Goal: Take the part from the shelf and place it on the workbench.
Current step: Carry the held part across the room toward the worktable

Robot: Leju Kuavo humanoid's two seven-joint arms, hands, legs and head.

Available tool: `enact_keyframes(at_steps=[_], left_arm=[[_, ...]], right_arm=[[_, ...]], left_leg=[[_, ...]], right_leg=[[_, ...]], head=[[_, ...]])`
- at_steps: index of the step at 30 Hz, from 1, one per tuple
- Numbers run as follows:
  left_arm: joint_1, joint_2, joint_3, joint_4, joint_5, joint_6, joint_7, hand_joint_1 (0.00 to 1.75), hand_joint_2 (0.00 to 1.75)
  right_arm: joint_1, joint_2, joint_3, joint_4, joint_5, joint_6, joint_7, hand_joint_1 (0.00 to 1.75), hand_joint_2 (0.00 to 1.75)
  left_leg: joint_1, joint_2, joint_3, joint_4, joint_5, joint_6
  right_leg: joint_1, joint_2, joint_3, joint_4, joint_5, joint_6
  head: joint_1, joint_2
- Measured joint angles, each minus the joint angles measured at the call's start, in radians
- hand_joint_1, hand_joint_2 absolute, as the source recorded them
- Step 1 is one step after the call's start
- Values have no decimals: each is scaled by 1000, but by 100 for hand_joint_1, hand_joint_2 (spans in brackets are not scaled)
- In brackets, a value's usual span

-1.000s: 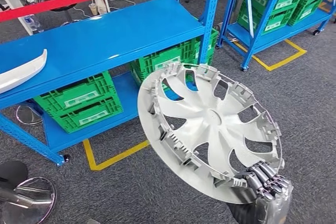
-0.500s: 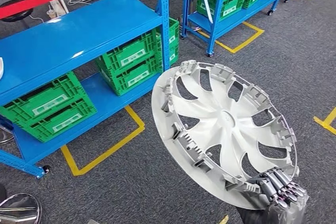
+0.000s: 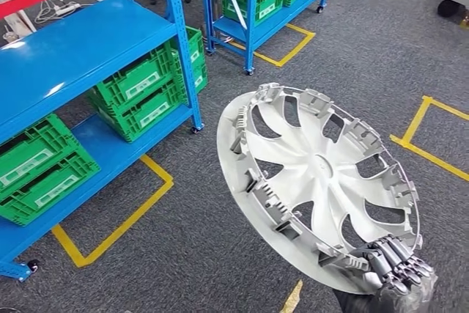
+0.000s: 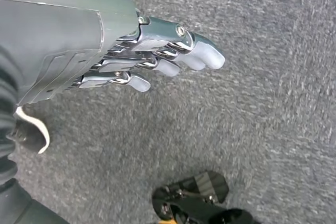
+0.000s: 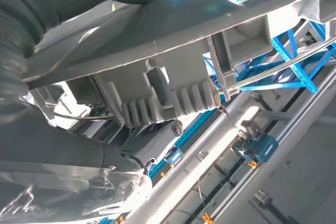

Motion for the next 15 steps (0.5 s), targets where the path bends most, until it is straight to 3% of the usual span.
enact_keyframes(at_steps=[2, 4, 6, 7, 8, 9, 11, 13, 15], left_arm=[[-3, -2, -1, 0, 0, 0, -1, 0, 175], [0, -2, -1, 0, 0, 0, -2, 0, 175], [4, -1, -1, 0, 0, 0, -2, 0, 175], [5, -1, -1, 0, 0, 0, -2, 0, 175], [4, -1, -1, 0, 0, 0, -2, 0, 175], [3, -1, -1, 0, 0, 0, -2, 0, 175], [2, -1, -1, 0, 0, 0, -2, 0, 175], [1, -1, -1, 0, 0, 0, -3, 0, 175], [-1, 0, -1, 0, 0, 0, -3, 0, 175]], right_arm=[[1, 1, -1, -3, 0, 0, 0, 175, 175], [0, 1, -2, -4, -1, 0, 0, 175, 175], [0, 1, -2, -4, -1, 0, 0, 175, 175], [1, 1, -3, -4, -1, 0, 0, 175, 175], [1, 1, -3, -4, -1, 0, 0, 175, 175], [1, 1, -3, -4, -1, 0, 0, 175, 175], [0, 1, -3, -4, -1, 0, 0, 175, 175], [1, 1, -3, -5, -1, 0, 0, 175, 175], [5, 2, -3, -7, -1, 0, 0, 175, 175]], left_leg=[[3, 25, -7, -8, 9, 9], [0, 51, -14, -7, 14, 13], [-3, 81, -21, -7, 17, 13], [-4, 95, -23, -6, 19, 11], [-5, 108, -24, -6, 20, 10], [-5, 119, -23, -6, 21, 8], [-10, 138, -23, -3, 22, 1], [-14, 157, -26, 0, 25, -10], [-12, 163, -26, 3, 22, -20]], right_leg=[[1, -42, -35, 59, -42, 9], [0, -89, -90, 185, -114, 16], [-3, -103, -119, 273, -147, 21], [-4, -108, -105, 265, -136, 22], [-4, -115, -71, 217, -111, 21], [-3, -132, -23, 145, -82, 18], [3, -173, 53, 18, -50, 10], [9, -181, 64, -19, -47, -2], [8, -159, 56, -21, -39, -17]], head=[[8, 0], [16, 0], [16, 0], [16, 0], [16, 0], [17, 0], [16, 0], [17, 0], [17, 0]])
